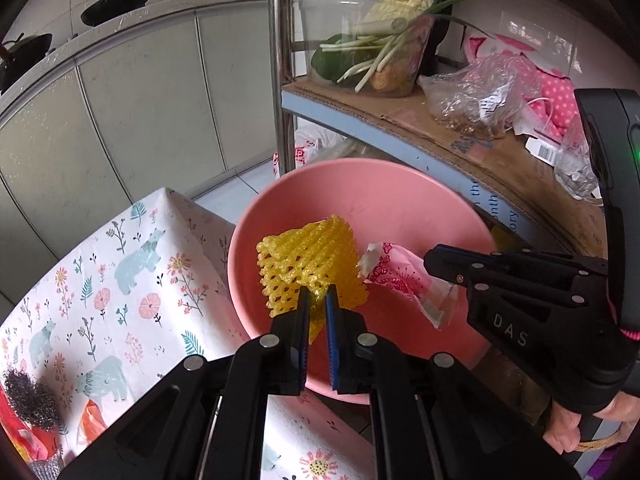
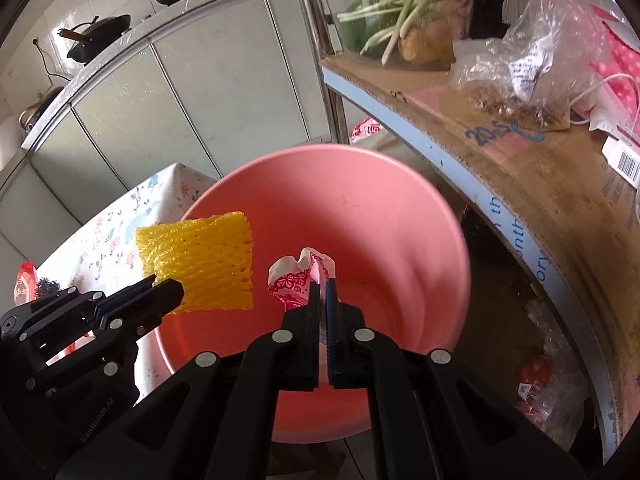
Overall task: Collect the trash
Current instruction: 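Open the right gripper over the basin while the left gripper releases the foam net inside, then move both open grippers back from the basin to the table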
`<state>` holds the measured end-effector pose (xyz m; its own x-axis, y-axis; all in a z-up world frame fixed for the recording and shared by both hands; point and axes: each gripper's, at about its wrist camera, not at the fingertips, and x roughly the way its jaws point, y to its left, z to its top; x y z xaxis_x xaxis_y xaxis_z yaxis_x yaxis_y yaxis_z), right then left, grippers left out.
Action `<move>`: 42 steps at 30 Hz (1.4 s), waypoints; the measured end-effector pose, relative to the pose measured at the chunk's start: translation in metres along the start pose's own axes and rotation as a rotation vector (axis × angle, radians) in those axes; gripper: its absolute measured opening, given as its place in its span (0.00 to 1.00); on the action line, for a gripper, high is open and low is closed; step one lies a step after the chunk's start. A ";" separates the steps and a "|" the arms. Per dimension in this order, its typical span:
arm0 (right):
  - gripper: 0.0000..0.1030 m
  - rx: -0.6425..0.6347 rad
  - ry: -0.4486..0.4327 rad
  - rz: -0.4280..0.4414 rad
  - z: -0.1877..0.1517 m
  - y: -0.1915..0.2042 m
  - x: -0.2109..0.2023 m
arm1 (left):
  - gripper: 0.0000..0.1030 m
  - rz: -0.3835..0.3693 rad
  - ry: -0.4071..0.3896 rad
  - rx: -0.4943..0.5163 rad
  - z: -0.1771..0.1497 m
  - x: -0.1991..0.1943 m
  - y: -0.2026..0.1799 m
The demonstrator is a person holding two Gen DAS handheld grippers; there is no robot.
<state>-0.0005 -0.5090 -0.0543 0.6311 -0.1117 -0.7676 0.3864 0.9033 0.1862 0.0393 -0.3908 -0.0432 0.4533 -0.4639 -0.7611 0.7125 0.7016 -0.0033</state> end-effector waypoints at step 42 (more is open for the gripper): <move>0.30 -0.076 -0.083 0.044 -0.013 0.037 -0.061 | 0.49 0.091 -0.147 -0.094 -0.014 -0.110 0.005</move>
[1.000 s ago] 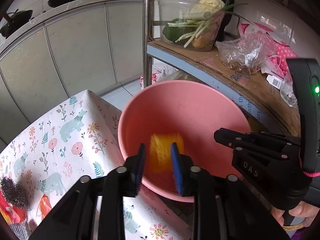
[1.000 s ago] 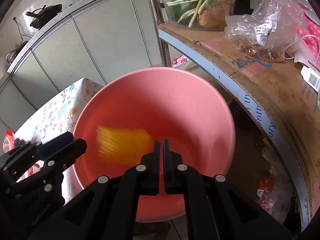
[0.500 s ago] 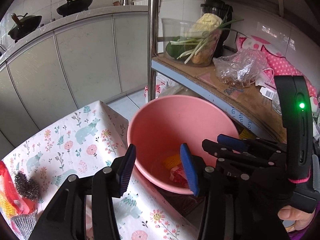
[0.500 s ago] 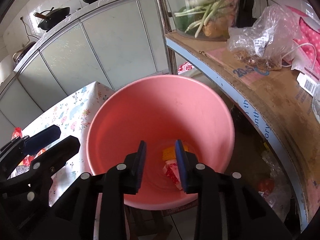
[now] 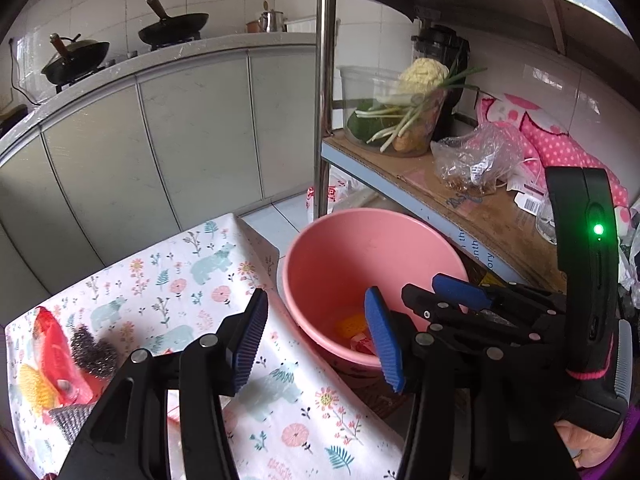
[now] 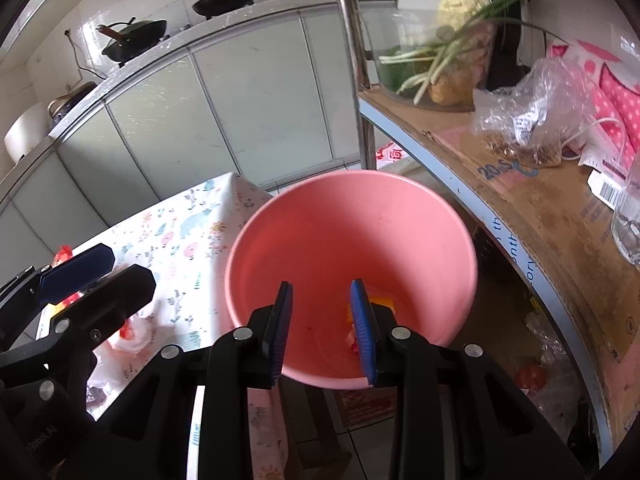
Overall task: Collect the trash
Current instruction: 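Move both open grippers back from the basin to the table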
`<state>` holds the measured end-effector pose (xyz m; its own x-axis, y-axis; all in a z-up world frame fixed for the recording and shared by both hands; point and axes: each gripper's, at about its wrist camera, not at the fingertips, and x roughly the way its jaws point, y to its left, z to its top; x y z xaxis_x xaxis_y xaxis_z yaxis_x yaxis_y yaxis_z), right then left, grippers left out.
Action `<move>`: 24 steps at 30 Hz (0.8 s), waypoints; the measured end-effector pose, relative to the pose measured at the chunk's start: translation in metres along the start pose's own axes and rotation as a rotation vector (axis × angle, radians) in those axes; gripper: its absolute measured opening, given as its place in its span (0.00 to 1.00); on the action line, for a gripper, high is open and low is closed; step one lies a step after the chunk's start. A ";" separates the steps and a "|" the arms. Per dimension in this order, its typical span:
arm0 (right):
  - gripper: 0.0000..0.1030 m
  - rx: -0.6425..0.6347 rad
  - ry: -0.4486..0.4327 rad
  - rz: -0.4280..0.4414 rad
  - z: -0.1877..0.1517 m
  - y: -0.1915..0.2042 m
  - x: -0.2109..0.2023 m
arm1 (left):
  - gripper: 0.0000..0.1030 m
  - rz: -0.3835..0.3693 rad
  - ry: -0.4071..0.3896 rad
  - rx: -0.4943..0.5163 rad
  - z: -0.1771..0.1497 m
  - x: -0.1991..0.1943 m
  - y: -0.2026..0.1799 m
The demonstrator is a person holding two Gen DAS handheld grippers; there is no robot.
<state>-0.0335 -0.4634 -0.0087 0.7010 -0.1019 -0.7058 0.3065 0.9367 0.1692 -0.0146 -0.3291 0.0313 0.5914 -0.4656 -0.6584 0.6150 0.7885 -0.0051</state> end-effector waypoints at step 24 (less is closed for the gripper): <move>0.30 -0.077 -0.071 0.025 -0.008 0.040 -0.050 | 0.49 0.042 -0.097 -0.023 -0.011 -0.071 0.012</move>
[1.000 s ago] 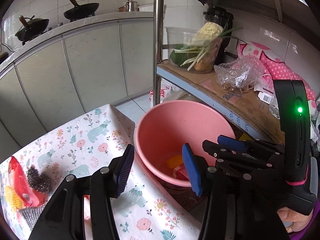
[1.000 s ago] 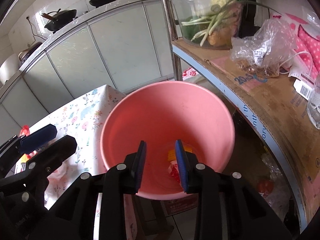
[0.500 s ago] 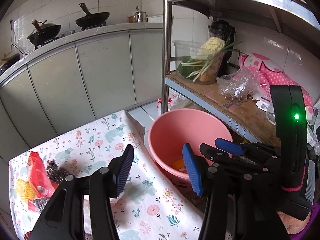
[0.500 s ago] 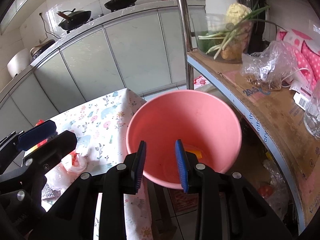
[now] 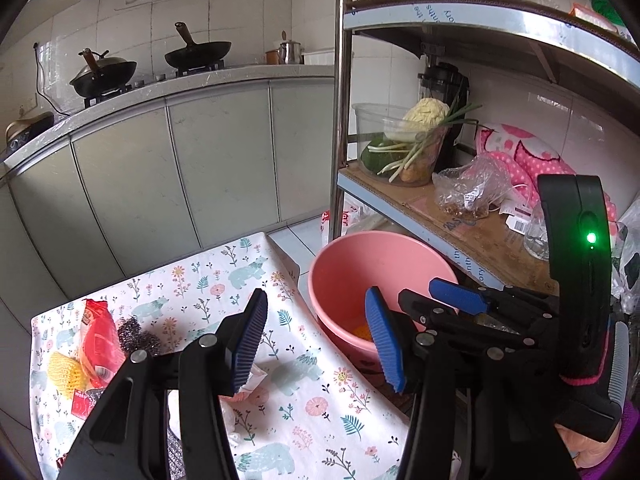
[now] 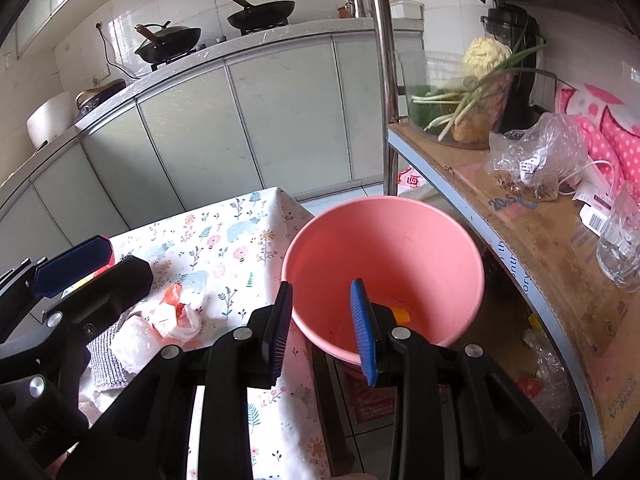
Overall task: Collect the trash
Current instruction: 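Move both open grippers back from the basin to the table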
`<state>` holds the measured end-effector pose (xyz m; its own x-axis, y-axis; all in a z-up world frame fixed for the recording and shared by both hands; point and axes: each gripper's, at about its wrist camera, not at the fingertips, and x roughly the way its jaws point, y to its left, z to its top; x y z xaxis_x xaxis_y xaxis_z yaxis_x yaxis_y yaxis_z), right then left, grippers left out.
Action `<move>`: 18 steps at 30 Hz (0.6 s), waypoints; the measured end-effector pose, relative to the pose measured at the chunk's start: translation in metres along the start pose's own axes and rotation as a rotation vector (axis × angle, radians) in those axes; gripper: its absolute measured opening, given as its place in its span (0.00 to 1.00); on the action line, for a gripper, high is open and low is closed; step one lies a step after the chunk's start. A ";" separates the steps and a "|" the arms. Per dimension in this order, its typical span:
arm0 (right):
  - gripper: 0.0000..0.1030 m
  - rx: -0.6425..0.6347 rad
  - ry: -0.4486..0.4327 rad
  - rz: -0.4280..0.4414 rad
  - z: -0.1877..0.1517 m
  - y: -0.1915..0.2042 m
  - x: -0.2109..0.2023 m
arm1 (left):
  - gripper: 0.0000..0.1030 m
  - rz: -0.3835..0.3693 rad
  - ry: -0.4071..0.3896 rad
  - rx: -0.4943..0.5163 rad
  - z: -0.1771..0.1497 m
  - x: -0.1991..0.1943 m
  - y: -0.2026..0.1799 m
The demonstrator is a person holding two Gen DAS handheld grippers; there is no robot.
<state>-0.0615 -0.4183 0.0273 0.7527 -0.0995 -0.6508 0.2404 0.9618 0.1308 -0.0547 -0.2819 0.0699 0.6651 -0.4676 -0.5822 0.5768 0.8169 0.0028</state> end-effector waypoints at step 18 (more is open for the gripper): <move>0.30 -0.071 -0.013 0.023 -0.010 0.033 -0.017 | 0.49 0.002 -0.027 -0.030 -0.014 -0.032 0.015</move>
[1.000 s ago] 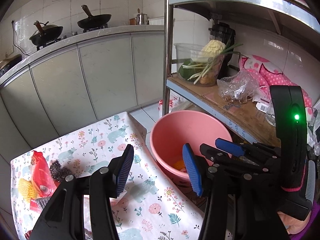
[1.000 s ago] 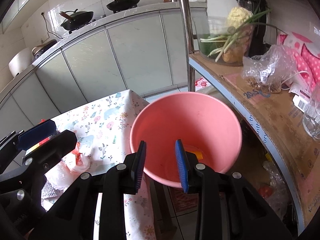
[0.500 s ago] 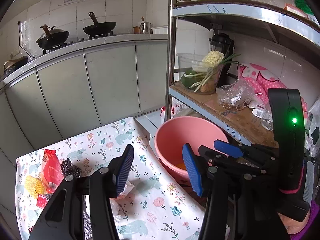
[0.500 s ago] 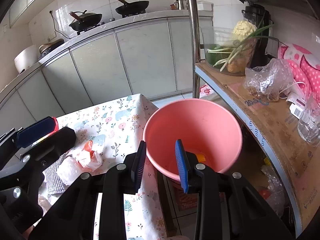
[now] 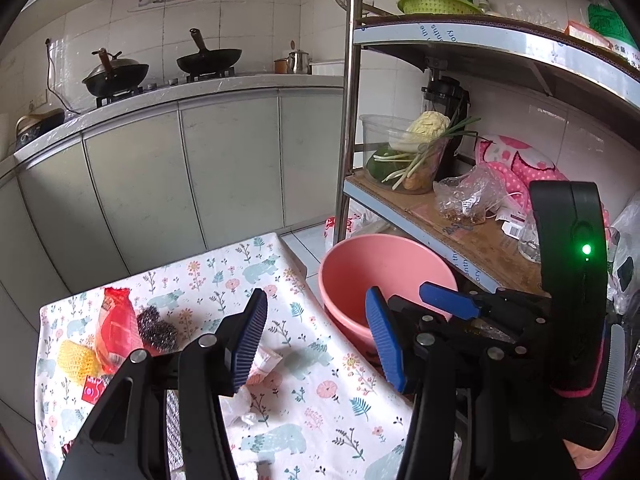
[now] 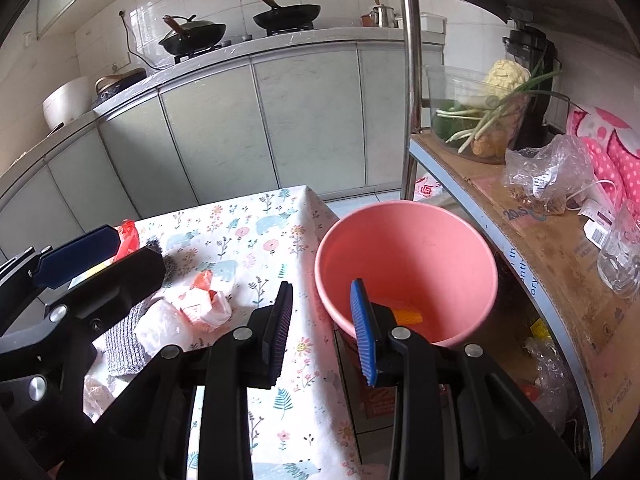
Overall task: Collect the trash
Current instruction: 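Move both open grippers back from the basin to the table, then grasp the grey knit scrubber pad with the left gripper while the right gripper grasps the white plastic bag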
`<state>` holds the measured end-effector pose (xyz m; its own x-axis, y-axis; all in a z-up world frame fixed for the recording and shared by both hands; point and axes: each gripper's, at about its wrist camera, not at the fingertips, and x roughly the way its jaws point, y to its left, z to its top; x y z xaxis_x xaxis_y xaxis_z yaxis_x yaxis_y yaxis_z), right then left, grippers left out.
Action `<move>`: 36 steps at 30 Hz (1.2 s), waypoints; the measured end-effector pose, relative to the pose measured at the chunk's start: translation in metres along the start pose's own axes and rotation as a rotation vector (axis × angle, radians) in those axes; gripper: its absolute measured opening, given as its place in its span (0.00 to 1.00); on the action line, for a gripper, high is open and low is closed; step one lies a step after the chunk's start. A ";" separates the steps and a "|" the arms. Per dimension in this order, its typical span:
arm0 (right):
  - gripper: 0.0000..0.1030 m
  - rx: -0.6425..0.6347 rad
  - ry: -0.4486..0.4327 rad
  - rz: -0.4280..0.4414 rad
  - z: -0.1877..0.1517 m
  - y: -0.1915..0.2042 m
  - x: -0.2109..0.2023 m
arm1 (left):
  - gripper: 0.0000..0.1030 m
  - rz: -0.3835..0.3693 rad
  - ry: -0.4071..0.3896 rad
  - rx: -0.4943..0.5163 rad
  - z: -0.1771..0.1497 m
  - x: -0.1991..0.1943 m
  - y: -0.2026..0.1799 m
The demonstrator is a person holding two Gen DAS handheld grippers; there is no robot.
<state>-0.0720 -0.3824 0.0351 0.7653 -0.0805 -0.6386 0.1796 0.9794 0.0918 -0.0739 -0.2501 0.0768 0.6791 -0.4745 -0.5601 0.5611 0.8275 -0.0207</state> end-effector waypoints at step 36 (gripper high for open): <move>0.30 -0.169 0.152 0.259 -0.044 0.103 0.041 | 0.55 0.177 0.233 -0.371 -0.123 -0.001 0.183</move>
<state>-0.0491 -0.2768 -0.0156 0.6691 0.1912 -0.7182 -0.1237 0.9815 0.1460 -0.0296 -0.0613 -0.0280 0.6009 -0.2719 -0.7516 0.2105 0.9610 -0.1794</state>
